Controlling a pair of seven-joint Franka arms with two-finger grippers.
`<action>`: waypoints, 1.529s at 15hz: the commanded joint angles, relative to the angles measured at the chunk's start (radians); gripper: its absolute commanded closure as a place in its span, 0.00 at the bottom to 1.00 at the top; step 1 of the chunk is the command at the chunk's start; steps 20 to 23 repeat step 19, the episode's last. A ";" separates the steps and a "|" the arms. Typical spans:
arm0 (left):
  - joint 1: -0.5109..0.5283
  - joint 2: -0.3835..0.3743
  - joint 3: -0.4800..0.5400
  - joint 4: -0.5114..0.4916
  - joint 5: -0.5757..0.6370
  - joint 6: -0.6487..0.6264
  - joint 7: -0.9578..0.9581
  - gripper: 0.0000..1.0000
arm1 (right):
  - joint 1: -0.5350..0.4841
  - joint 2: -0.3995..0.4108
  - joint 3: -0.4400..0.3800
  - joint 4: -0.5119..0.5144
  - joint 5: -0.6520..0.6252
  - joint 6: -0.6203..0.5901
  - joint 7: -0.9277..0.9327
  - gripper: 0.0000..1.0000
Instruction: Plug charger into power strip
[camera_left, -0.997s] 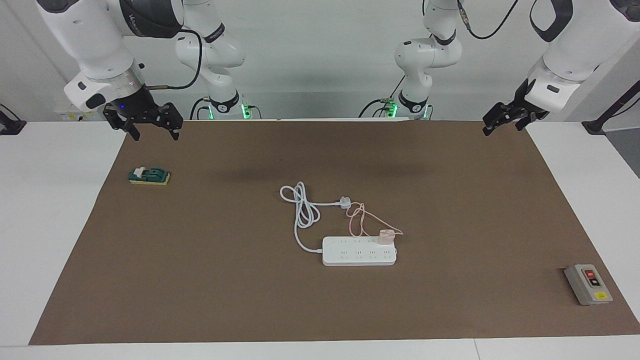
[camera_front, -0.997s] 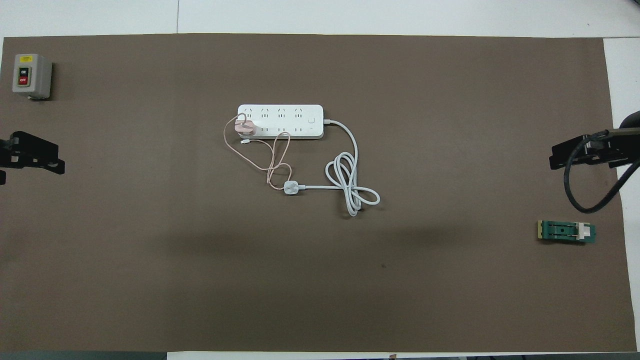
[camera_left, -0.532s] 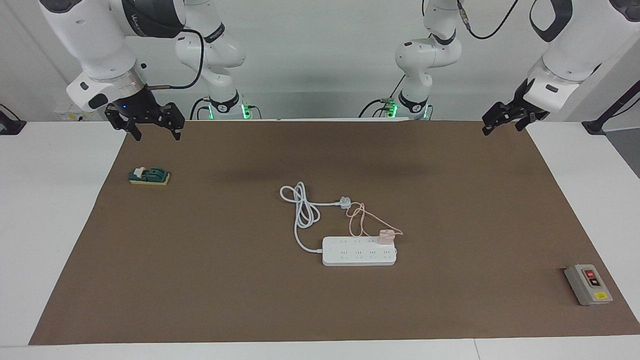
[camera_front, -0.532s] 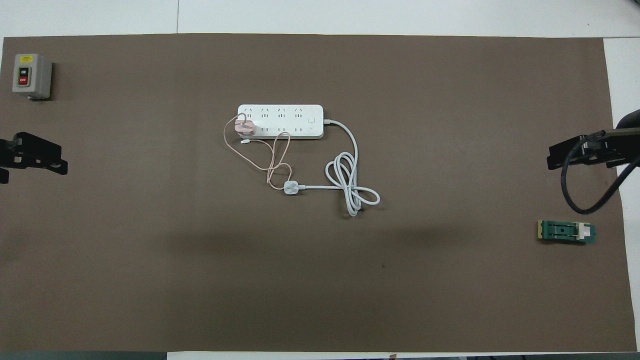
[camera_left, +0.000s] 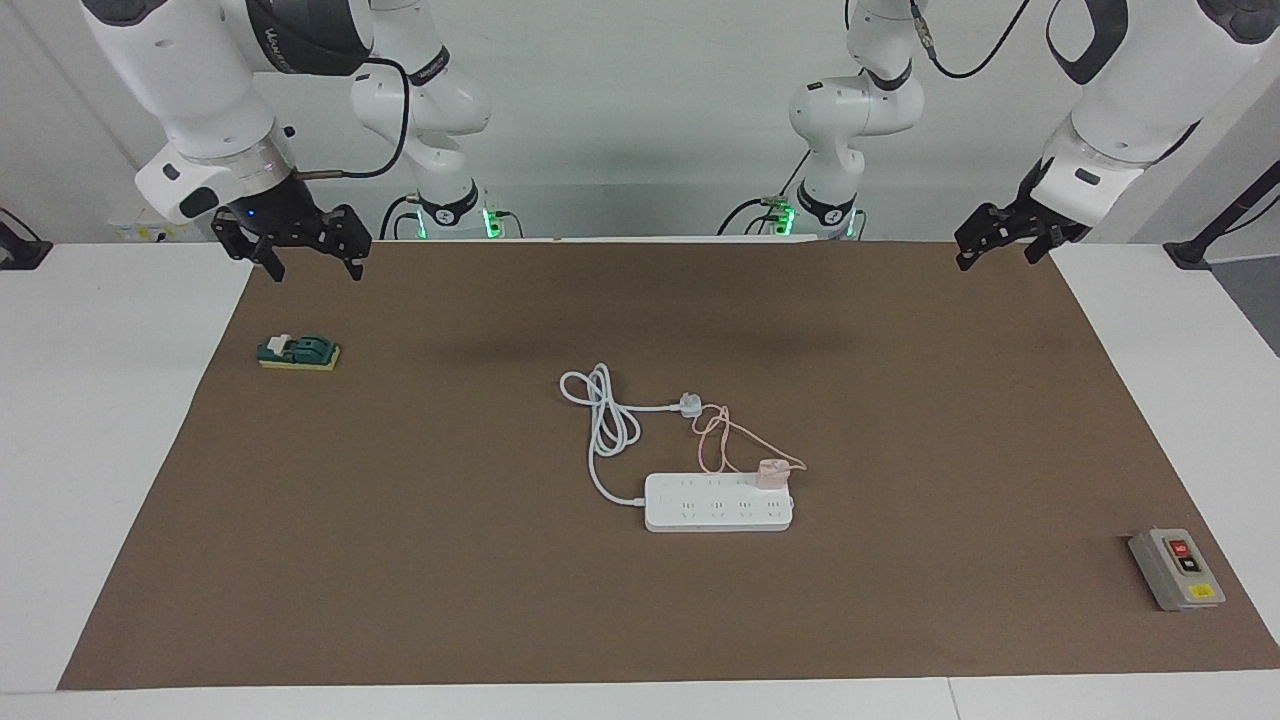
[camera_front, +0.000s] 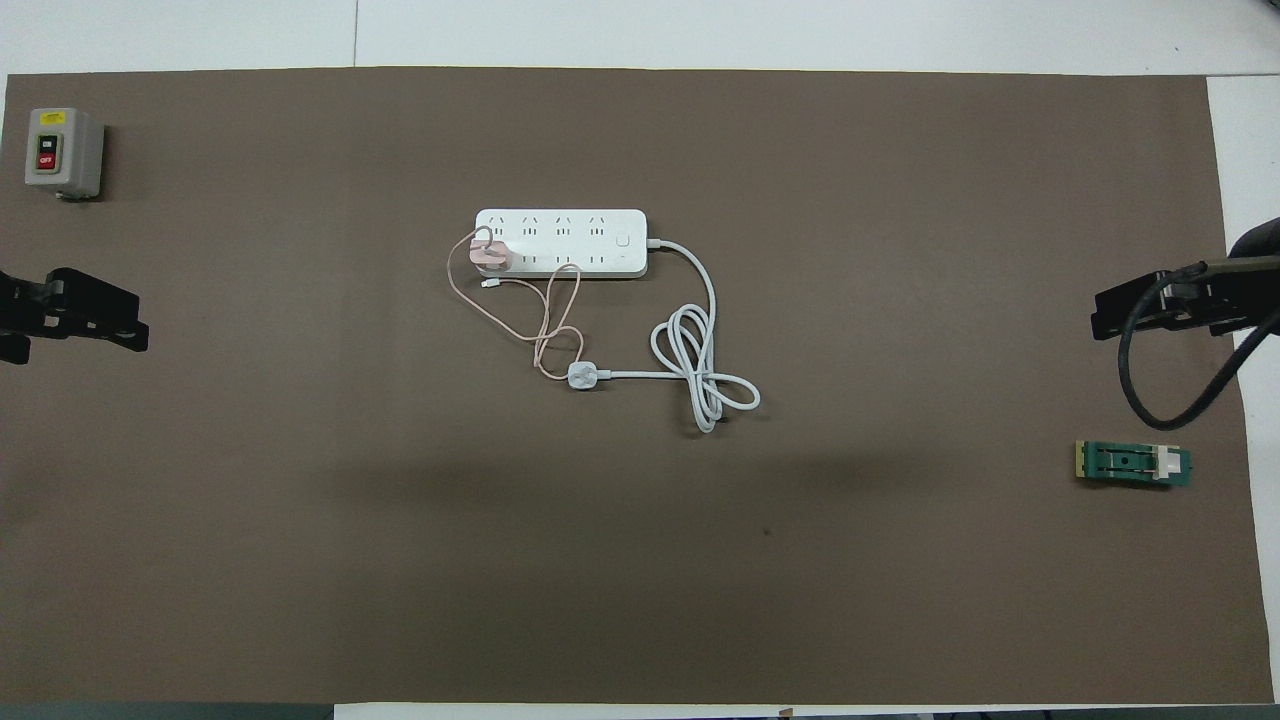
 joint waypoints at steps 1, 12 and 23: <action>0.012 -0.010 -0.025 -0.008 0.022 -0.002 0.015 0.00 | -0.004 -0.003 0.005 0.006 -0.001 -0.006 -0.012 0.00; 0.006 -0.004 -0.010 -0.011 0.008 0.044 0.015 0.00 | -0.005 -0.003 0.005 0.009 -0.001 0.000 -0.015 0.00; 0.008 -0.004 -0.008 -0.013 0.008 0.044 0.015 0.00 | -0.005 -0.003 0.005 0.009 0.000 0.000 -0.015 0.00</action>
